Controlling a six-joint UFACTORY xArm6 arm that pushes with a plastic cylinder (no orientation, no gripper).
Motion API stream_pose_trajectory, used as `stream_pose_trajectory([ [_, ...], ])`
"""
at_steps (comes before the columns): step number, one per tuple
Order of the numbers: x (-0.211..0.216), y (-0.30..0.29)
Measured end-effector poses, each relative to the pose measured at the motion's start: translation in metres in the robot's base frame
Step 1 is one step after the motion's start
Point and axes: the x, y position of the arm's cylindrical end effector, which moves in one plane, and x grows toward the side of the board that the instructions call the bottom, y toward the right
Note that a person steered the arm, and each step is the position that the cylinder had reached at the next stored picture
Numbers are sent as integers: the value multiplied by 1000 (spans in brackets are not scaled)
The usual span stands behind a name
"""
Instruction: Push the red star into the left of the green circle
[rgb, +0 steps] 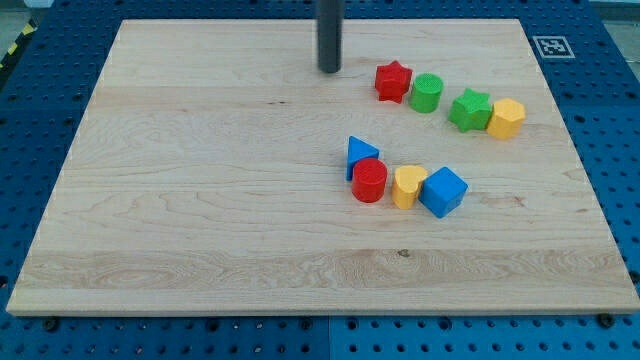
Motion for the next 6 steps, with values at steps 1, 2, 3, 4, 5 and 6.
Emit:
stream_pose_trajectory([
  [1, 7, 56],
  [2, 41, 62],
  [3, 50, 55],
  [4, 37, 74],
  [5, 49, 93],
  [6, 79, 69],
])
